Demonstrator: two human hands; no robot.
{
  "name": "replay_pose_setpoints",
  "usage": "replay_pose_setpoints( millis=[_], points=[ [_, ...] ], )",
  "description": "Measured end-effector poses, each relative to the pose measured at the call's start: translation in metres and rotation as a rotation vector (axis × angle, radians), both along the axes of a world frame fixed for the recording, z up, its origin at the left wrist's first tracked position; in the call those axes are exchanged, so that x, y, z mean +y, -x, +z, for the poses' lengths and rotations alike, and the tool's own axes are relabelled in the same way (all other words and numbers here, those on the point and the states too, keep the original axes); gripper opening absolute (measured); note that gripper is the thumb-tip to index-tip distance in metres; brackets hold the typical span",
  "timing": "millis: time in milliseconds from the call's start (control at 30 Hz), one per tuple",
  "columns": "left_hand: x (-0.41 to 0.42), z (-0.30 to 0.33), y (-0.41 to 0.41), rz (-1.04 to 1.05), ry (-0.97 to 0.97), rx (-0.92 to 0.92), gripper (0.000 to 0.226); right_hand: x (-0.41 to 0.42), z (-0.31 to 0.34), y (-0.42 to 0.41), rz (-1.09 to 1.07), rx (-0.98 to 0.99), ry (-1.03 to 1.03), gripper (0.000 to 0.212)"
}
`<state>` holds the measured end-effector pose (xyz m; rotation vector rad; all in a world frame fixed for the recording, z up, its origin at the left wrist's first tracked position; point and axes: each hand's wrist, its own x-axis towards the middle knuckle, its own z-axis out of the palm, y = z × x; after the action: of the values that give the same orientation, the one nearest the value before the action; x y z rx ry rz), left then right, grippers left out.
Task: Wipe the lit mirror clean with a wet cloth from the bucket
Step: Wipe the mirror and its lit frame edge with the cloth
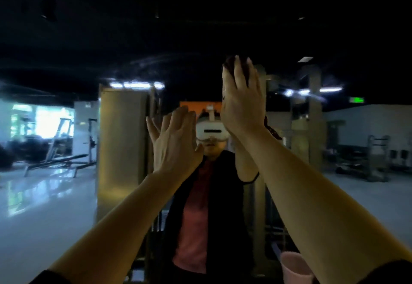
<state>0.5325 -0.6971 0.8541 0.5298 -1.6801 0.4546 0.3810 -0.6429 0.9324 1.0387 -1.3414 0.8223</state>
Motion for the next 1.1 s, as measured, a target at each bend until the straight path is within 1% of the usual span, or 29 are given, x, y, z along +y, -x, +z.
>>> replay_pose_setpoints(
  millis=[67, 167, 267, 333, 367, 400, 433, 500, 533, 567, 600, 700, 767, 800, 833, 867, 933, 967, 1000, 1033, 1067, 1100],
  points=[
    [0.023, 0.001, 0.041, -0.038, 0.047, -0.046, 0.058, 0.027, -0.005, 0.045, -0.032, -0.055, 0.031, 0.055],
    [0.053, 0.002, 0.098, -0.028, 0.081, -0.121, 0.068, 0.075, -0.014, 0.119, -0.078, -0.171, 0.093, 0.053],
    [0.076, 0.001, 0.136, -0.024, 0.069, -0.185, 0.065, 0.123, -0.027, 0.187, -0.128, -0.307, 0.168, 0.058],
    [0.087, 0.000, 0.153, -0.016, 0.065, -0.180, 0.065, 0.133, -0.033, 0.201, -0.096, -0.381, 0.242, 0.059],
    [0.091, 0.000, 0.159, -0.014, 0.066, -0.168, 0.066, 0.129, -0.033, 0.192, -0.074, -0.393, 0.280, 0.059],
    [0.096, 0.000, 0.165, -0.012, 0.069, -0.158, 0.066, 0.122, -0.032, 0.178, -0.041, -0.361, 0.271, 0.059],
    [0.101, 0.001, 0.170, -0.011, 0.069, -0.146, 0.068, 0.110, -0.034, 0.161, -0.030, -0.251, 0.187, 0.058],
    [0.108, 0.000, 0.178, -0.004, 0.066, -0.116, 0.074, 0.091, -0.049, 0.147, -0.034, 0.105, -0.152, 0.056],
    [0.111, -0.001, 0.180, -0.001, 0.071, -0.099, 0.076, 0.095, -0.050, 0.156, -0.045, 0.242, -0.273, 0.056],
    [0.113, -0.002, 0.180, 0.000, 0.076, -0.089, 0.076, 0.106, -0.045, 0.173, -0.051, 0.290, -0.302, 0.056],
    [0.114, -0.003, 0.179, 0.001, 0.075, -0.092, 0.076, 0.119, -0.041, 0.193, -0.059, 0.260, -0.257, 0.055],
    [0.117, -0.009, 0.176, 0.031, 0.046, -0.134, 0.078, 0.161, -0.038, 0.248, -0.066, -0.079, -0.013, 0.054],
    [0.120, -0.012, 0.174, 0.060, 0.040, -0.170, 0.080, 0.167, -0.041, 0.254, -0.039, -0.237, 0.114, 0.057],
    [0.122, -0.012, 0.173, 0.076, 0.038, -0.187, 0.082, 0.159, -0.042, 0.244, -0.032, -0.267, 0.173, 0.057],
    [0.123, -0.010, 0.172, 0.092, 0.038, -0.213, 0.084, 0.149, -0.046, 0.229, -0.046, -0.267, 0.186, 0.056],
    [0.124, -0.008, 0.172, 0.105, 0.035, -0.232, 0.086, 0.138, -0.051, 0.213, -0.061, -0.195, 0.144, 0.055],
    [0.124, -0.008, 0.173, 0.118, 0.033, -0.250, 0.087, 0.122, -0.065, 0.193, -0.082, 0.140, -0.070, 0.063],
    [0.123, -0.008, 0.173, 0.118, 0.043, -0.253, 0.088, 0.123, -0.067, 0.197, -0.087, 0.284, -0.188, 0.065],
    [0.120, -0.010, 0.174, 0.109, 0.057, -0.252, 0.090, 0.131, -0.063, 0.208, -0.083, 0.358, -0.250, 0.062],
    [0.117, -0.011, 0.174, 0.100, 0.073, -0.248, 0.091, 0.140, -0.058, 0.221, -0.071, 0.341, -0.255, 0.057],
    [0.114, -0.011, 0.173, 0.096, 0.086, -0.248, 0.093, 0.149, -0.054, 0.230, -0.067, 0.244, -0.216, 0.052],
    [0.111, -0.012, 0.171, 0.092, 0.093, -0.251, 0.094, 0.158, -0.051, 0.238, -0.063, 0.093, -0.152, 0.052]
  ],
)
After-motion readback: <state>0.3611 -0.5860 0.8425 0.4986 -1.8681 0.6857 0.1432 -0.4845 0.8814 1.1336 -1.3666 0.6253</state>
